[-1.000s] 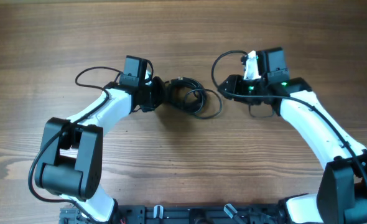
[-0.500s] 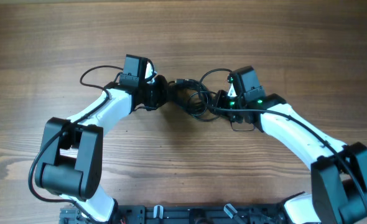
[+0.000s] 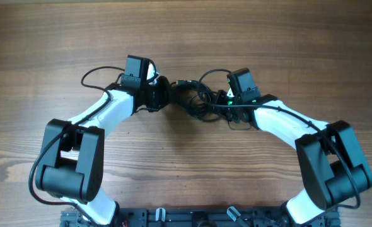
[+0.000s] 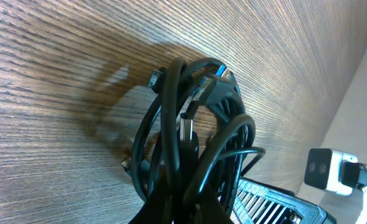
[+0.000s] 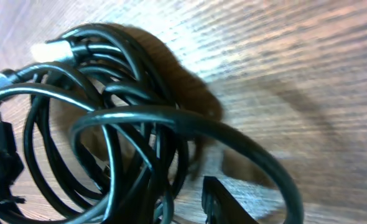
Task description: Untangle cables
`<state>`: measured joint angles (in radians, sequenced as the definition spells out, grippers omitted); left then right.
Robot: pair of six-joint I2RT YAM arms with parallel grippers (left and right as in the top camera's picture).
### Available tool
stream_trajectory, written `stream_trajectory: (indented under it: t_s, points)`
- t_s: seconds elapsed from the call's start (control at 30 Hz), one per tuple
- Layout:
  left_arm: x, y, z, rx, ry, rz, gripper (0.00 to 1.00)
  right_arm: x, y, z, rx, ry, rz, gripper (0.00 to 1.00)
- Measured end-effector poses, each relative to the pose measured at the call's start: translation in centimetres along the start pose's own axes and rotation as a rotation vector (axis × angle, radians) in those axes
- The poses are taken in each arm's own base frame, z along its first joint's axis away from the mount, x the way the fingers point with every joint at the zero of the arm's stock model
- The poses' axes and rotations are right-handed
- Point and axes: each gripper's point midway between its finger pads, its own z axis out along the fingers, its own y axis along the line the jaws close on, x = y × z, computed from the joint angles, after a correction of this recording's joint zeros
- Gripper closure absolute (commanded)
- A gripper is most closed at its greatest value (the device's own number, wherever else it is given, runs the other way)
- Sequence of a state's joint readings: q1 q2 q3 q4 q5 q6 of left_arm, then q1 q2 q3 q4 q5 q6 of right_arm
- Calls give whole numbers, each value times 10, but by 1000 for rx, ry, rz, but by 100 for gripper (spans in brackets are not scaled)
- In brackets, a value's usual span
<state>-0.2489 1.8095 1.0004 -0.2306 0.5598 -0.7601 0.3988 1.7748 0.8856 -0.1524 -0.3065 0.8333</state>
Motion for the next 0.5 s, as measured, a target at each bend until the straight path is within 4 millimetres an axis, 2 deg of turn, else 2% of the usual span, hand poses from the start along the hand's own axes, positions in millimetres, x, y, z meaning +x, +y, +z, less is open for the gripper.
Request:
stream_trajectory:
  t_s: [0.13, 0.3, 0.5]
  points:
    - [0, 0, 0, 0, 0, 0, 96, -2, 3, 0, -11, -8, -6, 75]
    - [0, 0, 0, 0, 0, 0, 96, 6, 8, 3, -2, -4, -29, 79]
    - [0, 0, 0, 0, -1, -1, 96, 7, 8, 4, 8, -12, -33, 96]
